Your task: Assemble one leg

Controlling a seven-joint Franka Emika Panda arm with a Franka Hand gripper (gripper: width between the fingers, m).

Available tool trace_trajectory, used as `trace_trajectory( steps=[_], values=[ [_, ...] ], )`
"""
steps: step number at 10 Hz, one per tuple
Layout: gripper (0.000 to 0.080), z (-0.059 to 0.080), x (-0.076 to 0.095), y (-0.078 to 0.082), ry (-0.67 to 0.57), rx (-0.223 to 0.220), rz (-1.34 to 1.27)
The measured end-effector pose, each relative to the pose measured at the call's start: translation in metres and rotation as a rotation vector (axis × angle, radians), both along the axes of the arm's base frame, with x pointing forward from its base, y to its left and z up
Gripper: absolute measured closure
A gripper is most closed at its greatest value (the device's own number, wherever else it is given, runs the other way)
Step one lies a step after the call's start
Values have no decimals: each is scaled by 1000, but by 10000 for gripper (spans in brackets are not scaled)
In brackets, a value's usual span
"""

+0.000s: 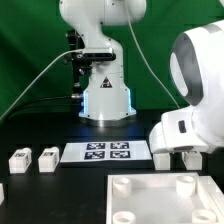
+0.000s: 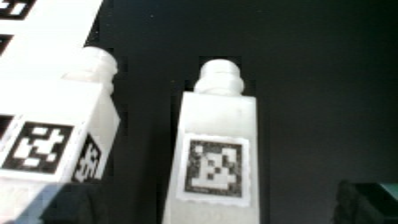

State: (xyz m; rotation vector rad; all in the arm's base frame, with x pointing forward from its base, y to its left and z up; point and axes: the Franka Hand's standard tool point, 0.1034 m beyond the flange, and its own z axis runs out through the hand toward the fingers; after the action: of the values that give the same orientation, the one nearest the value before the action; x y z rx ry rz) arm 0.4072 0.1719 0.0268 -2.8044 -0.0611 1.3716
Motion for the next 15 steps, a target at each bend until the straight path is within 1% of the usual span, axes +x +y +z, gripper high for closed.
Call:
trace_trajectory(
  steps=[2, 5, 7, 8, 9, 10, 15],
  values=[
    [151, -7, -4, 3, 12, -8, 0],
    [151, -14, -9, 2, 16, -8, 0],
    [151, -15, -10, 3, 19, -8, 0],
    [264, -15, -10, 3, 19, -8, 0],
    [400, -15, -10, 3, 19, -8, 0],
    [509, -15, -10, 3, 19, -8, 0],
    [509, -15, -10, 3, 19, -8, 0]
  ],
)
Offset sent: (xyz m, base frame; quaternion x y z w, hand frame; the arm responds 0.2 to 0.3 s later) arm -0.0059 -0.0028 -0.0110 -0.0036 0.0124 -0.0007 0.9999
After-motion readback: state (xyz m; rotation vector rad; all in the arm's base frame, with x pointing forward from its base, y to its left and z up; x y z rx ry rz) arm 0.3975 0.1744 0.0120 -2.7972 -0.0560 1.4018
